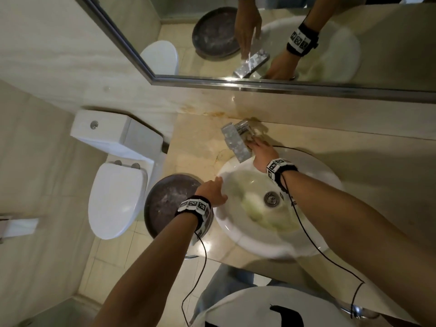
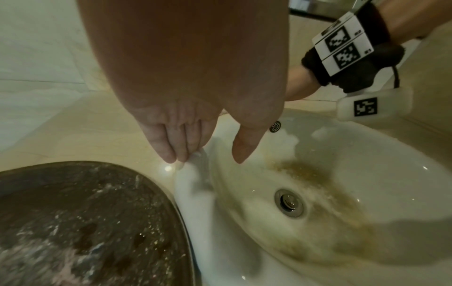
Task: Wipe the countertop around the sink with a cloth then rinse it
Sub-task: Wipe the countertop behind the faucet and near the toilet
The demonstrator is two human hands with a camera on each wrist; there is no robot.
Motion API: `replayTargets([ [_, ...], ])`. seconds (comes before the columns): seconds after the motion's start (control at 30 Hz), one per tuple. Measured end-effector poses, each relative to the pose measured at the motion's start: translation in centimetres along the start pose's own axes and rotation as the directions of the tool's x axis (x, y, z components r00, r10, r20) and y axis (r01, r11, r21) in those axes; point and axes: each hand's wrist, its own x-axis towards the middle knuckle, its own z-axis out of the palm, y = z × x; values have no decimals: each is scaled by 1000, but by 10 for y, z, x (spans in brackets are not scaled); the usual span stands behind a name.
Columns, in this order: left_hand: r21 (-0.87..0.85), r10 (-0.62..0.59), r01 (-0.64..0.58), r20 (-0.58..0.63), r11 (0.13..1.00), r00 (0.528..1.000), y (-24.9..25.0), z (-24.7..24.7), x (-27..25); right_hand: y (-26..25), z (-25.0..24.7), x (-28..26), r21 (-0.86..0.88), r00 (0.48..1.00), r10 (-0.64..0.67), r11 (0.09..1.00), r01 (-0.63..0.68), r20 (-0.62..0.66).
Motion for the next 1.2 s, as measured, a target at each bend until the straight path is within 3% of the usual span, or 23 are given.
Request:
replayTargets([
  [0.37, 2, 68, -68, -16, 998, 998, -6, -1, -5, -3, 23, -7, 56, 998, 25, 998, -21, -59],
  [0.67, -170, 111, -104, 31, 980, 993, -22, -3, -7, -35, 43, -25, 167, 968, 130, 981, -94, -217],
  [0.8, -206, 124, -111, 51, 972, 991, -28, -2, -7, -49, 53, -28, 163, 954, 188, 975, -152, -236],
  [0.9, -223, 124, -110, 50, 969, 991, -31, -3, -8, -60, 62, -27, 120, 964, 160, 983, -137, -213],
  [1.1, -291, 87, -121, -127, 949, 988, -33, 0, -14, -86, 65, -25, 133, 973, 106, 988, -80, -205],
  [1.2, -333, 55, -132, -232, 933, 971, -39, 3, -17, -101, 70, -25, 80, 988, -16, 996, 28, -151],
])
